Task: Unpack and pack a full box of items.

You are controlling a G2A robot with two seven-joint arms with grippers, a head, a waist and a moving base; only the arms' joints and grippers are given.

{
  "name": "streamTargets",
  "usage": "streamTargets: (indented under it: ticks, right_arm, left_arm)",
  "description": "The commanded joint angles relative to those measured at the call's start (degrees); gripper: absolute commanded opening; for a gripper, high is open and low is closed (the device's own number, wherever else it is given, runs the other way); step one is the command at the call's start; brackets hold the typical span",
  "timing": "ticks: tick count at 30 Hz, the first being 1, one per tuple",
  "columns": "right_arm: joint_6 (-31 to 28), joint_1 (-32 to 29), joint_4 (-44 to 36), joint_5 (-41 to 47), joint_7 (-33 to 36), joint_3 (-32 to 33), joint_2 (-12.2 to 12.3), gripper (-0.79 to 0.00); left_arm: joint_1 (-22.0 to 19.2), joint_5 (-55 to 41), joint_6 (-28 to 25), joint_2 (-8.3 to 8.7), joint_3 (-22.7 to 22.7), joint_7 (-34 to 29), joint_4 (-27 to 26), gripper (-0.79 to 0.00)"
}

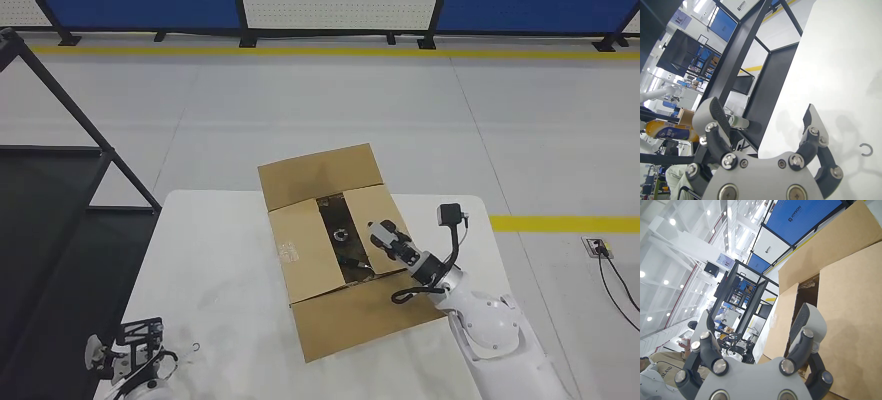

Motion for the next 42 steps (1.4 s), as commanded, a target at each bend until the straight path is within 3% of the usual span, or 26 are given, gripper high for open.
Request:
streamTargets:
  ticks: [1,8,13,19,26,38,42]
  right_arm:
    - [0.03,-0.07,-0.18,-0.08,0.00,-0.06,0.04,0.000]
    - [1.94,0.13,-1.08,-0.41,3.13,-0.14,0.39,0.000]
    - [0.93,-0.45,-2.15,2.50,5.49,1.94,0.86,0.000]
    - [0.03,-1.11,-1.93,4.40,6.72,4.34,1.41,0.000]
    - [-1.18,-1.23,-0.74,5.51,6.55,4.84,1.69,0.000]
    - [0.16,-0.56,0.13,6.01,6.01,4.58,1.74,0.000]
    - [0.21,-1.32,-0.34,6.29,5.43,4.57,1.76,0.000]
  left_arm:
    - [0.47,-0.25,-0.17,-0.27,0.37,1.10,-1.20,0.000]
    - [3.66,-8.76,-8.56,-0.71,3.19,11.58,-9.05,0.000]
    - [5.29,-15.22,-23.38,-0.42,5.52,20.43,-13.81,0.000]
    - [5.40,-20.13,-42.44,0.27,6.83,24.88,-15.87,0.000]
    - [8.85,-28.38,-58.10,1.38,2.14,33.91,-16.91,0.000]
    - [8.73,-28.11,-57.69,1.40,2.04,34.42,-16.45,0.000]
    - [7.27,-29.70,-59.15,1.33,3.91,38.29,-13.74,0.000]
